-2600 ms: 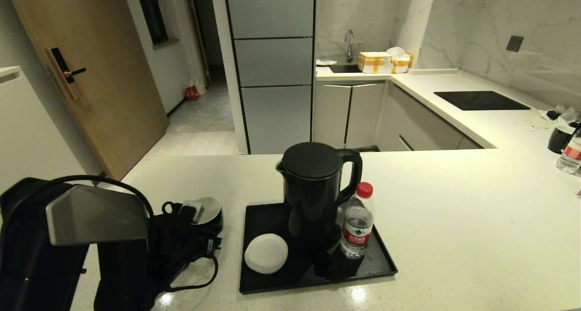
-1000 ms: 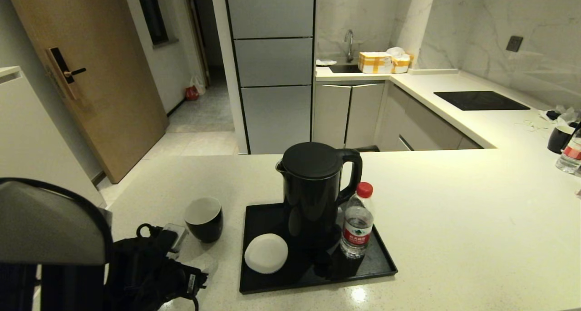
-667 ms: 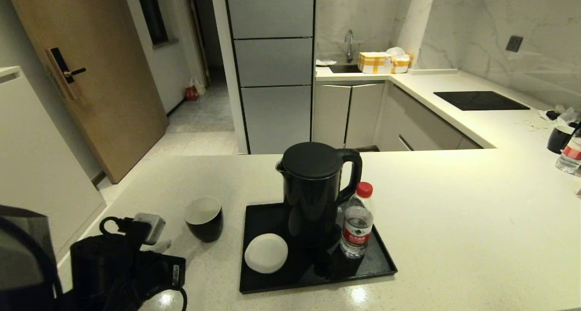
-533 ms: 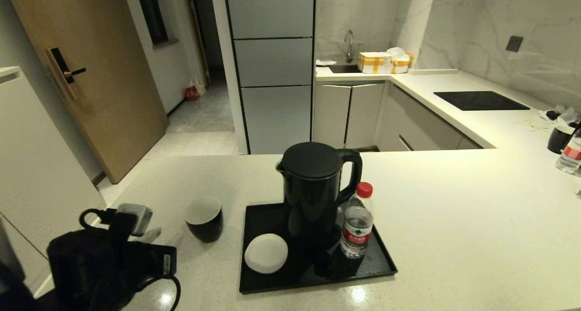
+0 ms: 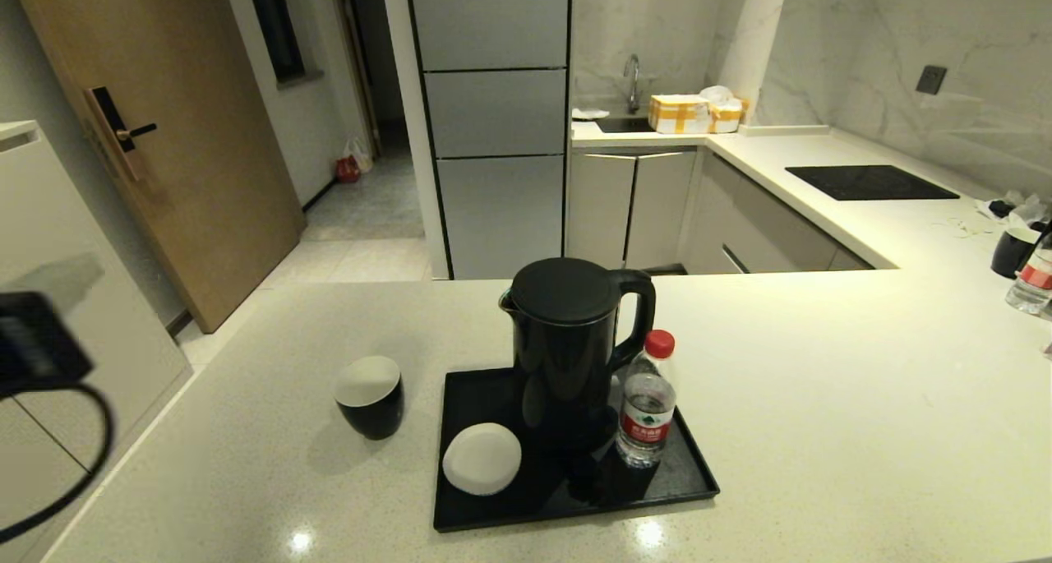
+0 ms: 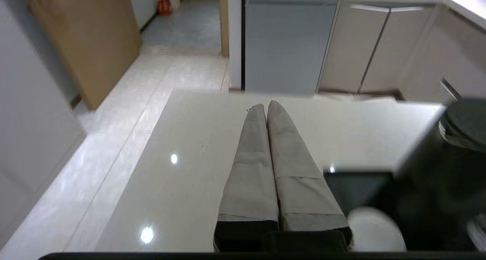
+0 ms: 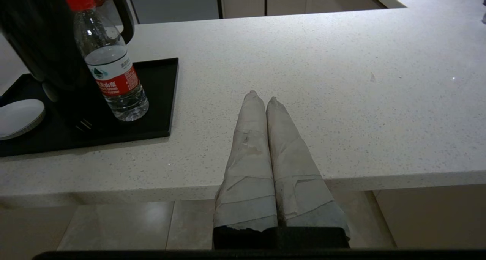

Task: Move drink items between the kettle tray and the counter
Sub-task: Pick up the bottled water

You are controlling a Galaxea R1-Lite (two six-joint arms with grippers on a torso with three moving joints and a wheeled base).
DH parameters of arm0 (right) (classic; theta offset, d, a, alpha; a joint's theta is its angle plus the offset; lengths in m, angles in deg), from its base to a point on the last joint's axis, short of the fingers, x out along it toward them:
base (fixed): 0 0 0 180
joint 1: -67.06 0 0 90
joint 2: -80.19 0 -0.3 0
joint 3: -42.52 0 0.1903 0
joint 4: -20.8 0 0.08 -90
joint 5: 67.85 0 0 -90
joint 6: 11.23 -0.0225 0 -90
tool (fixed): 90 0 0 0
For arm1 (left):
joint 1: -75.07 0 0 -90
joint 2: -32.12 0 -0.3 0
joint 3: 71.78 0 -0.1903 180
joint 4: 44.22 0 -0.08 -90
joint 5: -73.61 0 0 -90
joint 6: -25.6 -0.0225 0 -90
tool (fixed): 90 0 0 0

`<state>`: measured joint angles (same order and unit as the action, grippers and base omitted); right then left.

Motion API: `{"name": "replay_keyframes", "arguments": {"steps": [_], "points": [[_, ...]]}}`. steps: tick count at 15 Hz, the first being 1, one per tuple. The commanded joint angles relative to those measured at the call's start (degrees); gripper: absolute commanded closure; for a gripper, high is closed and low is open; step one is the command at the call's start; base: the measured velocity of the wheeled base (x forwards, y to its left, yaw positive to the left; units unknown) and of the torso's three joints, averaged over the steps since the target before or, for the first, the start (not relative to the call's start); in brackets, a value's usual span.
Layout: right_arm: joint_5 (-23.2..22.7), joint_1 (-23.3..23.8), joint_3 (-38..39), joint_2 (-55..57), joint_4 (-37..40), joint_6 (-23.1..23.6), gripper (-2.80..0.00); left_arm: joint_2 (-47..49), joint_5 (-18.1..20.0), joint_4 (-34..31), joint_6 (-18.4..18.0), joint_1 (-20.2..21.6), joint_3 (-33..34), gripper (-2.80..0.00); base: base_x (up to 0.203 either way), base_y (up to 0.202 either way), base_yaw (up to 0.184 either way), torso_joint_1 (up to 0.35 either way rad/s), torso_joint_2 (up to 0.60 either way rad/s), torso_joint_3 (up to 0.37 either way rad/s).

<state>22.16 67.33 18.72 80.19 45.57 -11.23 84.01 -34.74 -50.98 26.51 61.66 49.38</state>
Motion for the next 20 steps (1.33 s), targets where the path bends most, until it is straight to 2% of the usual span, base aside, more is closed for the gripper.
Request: {"name": "replay_keyframes", "arguments": {"steps": [1, 2, 4, 6, 7, 8, 9, 11, 13, 15, 17, 20], "points": [[0.0, 0.0, 0.0, 0.0, 0.0, 0.1, 0.0, -22.7, 1.3, -40.1, 1.1, 3.3, -7.1, 0.0, 0.0, 0.0, 0.0, 0.0, 0.0, 0.0], [0.1, 0.0, 0.0, 0.0, 0.0, 0.1, 0.0, -27.5, 3.2, -45.0, 1.1, 5.7, -7.9, 0.0, 0.0, 0.0, 0.0, 0.0, 0.0, 0.0], [0.0, 0.1, 0.0, 0.0, 0.0, 0.1, 0.0, -38.5, 9.8, -55.0, 0.7, 9.9, -7.8, 0.0, 0.0, 0.0, 0.0, 0.0, 0.0, 0.0], [0.0, 0.0, 0.0, 0.0, 0.0, 0.0, 0.0, -47.5, 14.9, -60.6, -0.2, 12.0, -5.2, 0.0, 0.0, 0.0, 0.0, 0.0, 0.0, 0.0], [0.1, 0.0, 0.0, 0.0, 0.0, 0.1, 0.0, -50.7, 16.7, -60.9, -0.9, 12.4, -1.7, 0.0, 0.0, 0.0, 0.0, 0.0, 0.0, 0.0], [0.1, 0.0, 0.0, 0.0, 0.0, 0.1, 0.0, -51.9, 17.8, -59.3, -1.3, 12.7, 3.0, 0.0, 0.0, 0.0, 0.0, 0.0, 0.0, 0.0], [0.0, 0.0, 0.0, 0.0, 0.0, 0.0, 0.0, -51.9, 18.7, -54.2, -1.8, 12.9, 8.3, 0.0, 0.0, 0.0, 0.0, 0.0, 0.0, 0.0], [0.0, 0.0, 0.0, 0.0, 0.0, 0.1, 0.0, -51.9, 19.6, -38.0, -3.3, 13.1, 18.2, 0.0, 0.0, 0.0, 0.0, 0.0, 0.0, 0.0], [0.0, 0.0, 0.0, 0.0, 0.0, 0.1, 0.0, -51.9, 20.1, -23.2, -6.7, 13.2, 30.5, 0.0, 0.0, 0.0, 0.0, 0.0, 0.0, 0.0], [0.1, 0.1, 0.0, 0.0, 0.0, 0.0, 0.0, -51.9, 20.1, -18.5, -7.7, 13.3, 36.1, 0.0, 0.0, 0.0, 0.0, 0.0, 0.0, 0.0], [0.0, 0.0, 0.0, 0.0, 0.0, 0.0, 0.0, -51.9, 19.2, -16.6, -3.1, 13.3, 35.5, 0.0, 0.0, 0.0, 0.0, 0.0, 0.0, 0.0], [0.0, 0.1, 0.0, 0.0, 0.0, 0.1, 0.0, -51.9, 18.3, -16.5, -2.3, 13.3, 35.5, 0.0, 0.0, 0.0, 0.0, 0.0, 0.0, 0.0]]}}
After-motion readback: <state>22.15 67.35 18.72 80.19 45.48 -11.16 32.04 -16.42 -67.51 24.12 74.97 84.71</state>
